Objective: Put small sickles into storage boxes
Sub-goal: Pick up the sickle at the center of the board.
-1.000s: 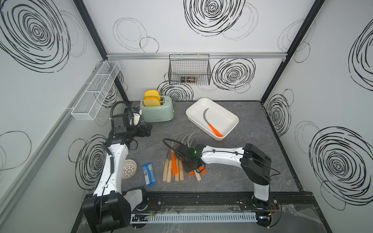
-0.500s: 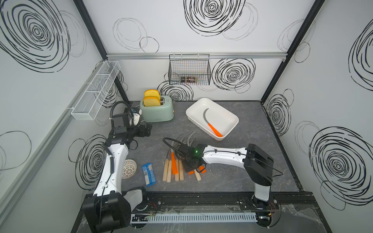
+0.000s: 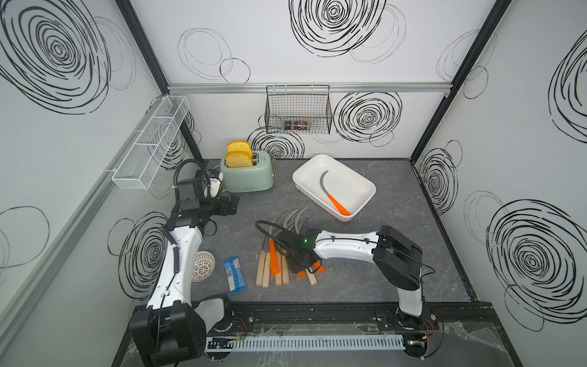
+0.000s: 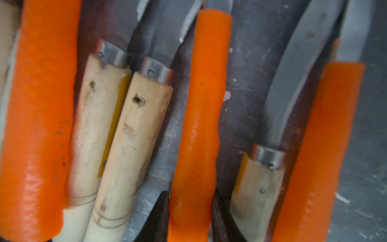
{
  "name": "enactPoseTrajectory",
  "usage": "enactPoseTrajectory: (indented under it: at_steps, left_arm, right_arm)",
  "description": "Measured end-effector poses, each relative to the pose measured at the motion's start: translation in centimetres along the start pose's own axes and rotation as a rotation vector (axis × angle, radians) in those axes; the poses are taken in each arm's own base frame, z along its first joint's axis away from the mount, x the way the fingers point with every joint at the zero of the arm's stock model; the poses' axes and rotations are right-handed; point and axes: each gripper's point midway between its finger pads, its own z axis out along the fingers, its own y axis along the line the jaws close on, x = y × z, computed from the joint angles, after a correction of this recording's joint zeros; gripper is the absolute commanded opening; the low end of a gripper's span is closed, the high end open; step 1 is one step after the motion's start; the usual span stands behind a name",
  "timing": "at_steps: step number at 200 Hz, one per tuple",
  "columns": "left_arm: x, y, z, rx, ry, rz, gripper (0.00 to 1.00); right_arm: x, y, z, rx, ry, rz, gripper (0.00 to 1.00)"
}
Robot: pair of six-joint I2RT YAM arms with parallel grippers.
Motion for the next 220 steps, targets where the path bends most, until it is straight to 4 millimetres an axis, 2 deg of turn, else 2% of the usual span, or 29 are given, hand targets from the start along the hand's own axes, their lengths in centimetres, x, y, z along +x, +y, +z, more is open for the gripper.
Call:
enactPoseTrajectory:
  at_steps: [44, 56, 101, 183, 220]
  left_arm:
    - [-0.08, 0.01, 0.0, -0.001, -0.003, 0.001, 0.96]
    - [-0.08, 0.01, 0.0, 0.0, -0.003, 0.001, 0.96]
    - [-0.12, 0.0, -0.05, -0.001, -0.005, 0.001, 0.96]
    - [-0.23, -0.04, -0.21, -0.002, -0.015, 0.005, 0.96]
    - [-0.25, -0.11, -0.2, 0.0, -0.016, 0.006, 0.96]
  right_arm:
    - [-0.34, 0.08, 0.06, 0.013, -0.008, -0.003, 0.11]
    - [-0.46, 0.13, 0.1, 0.016, -0.01, -0.003, 0.2]
    - [-0.75, 0.5, 0.19, 0.043, -0.017, -0.017, 0.32]
    - [0.07, 0.8, 0.34, 0.086, -0.027, -0.036, 0.43]
    - [0.17, 0.81, 0.33, 0.089, -0.026, -0.032, 0.43]
